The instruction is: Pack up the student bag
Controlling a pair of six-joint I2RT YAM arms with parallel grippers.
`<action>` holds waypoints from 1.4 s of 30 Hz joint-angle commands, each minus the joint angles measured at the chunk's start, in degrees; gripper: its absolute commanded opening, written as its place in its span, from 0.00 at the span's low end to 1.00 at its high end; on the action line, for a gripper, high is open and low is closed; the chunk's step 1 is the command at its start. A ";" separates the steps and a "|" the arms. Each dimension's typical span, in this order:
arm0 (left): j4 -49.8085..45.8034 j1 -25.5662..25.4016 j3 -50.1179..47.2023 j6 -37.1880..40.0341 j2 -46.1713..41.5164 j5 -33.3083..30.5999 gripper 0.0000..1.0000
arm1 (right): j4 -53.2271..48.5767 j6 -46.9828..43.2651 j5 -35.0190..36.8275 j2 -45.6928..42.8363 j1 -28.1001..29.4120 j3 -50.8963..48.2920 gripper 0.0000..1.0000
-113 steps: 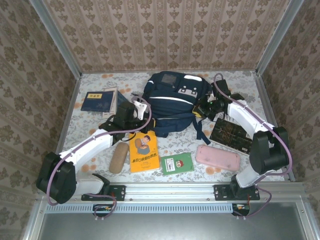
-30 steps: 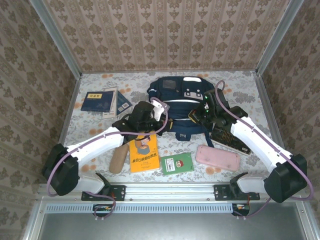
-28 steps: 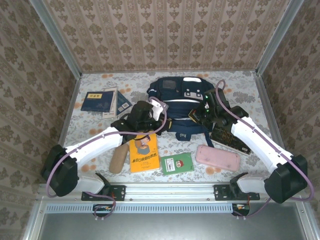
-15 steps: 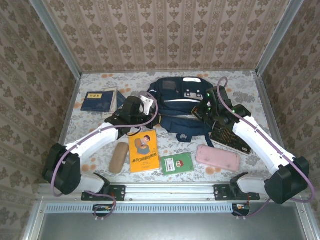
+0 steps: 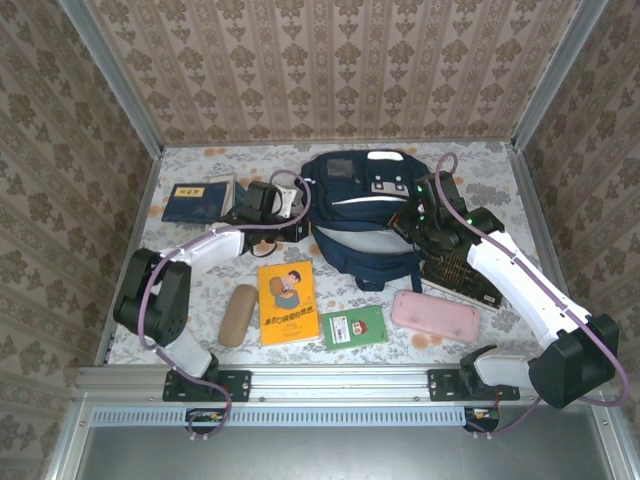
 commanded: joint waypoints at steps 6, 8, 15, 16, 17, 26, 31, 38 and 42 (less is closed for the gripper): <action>1.51 6.74 7.14 -0.32 6.82 -3.49 0.10 | -0.76 -2.60 4.23 -0.88 -1.65 1.32 0.00; 1.16 7.10 9.11 -0.18 8.14 -3.03 0.15 | -0.74 -2.93 4.01 -0.52 -1.56 1.37 0.00; 3.04 8.85 8.08 -2.19 8.33 -1.80 0.40 | 0.63 -6.23 1.63 3.02 -1.33 2.57 0.00; 3.42 8.90 7.12 -2.82 7.03 -1.79 0.42 | 1.35 -6.93 1.28 4.05 -1.14 2.57 0.00; 3.39 8.90 6.51 -3.11 5.75 -1.96 0.44 | 1.98 -7.38 1.41 4.91 -0.99 2.55 0.00; -17.48 5.13 7.99 -1.90 -9.14 -17.48 0.50 | 4.27 -14.70 3.64 17.45 1.99 9.64 0.06; -26.97 3.89 7.31 -0.85 -15.37 -18.14 0.70 | -1.30 -18.46 9.71 21.67 3.82 15.95 0.31; -30.17 0.70 -0.87 0.70 -25.25 -21.31 0.80 | -5.28 -20.97 16.45 17.63 4.47 13.56 0.47; -36.37 0.36 -1.83 -4.84 -25.46 -27.44 0.82 | -6.60 -24.31 19.35 13.53 4.84 11.08 0.55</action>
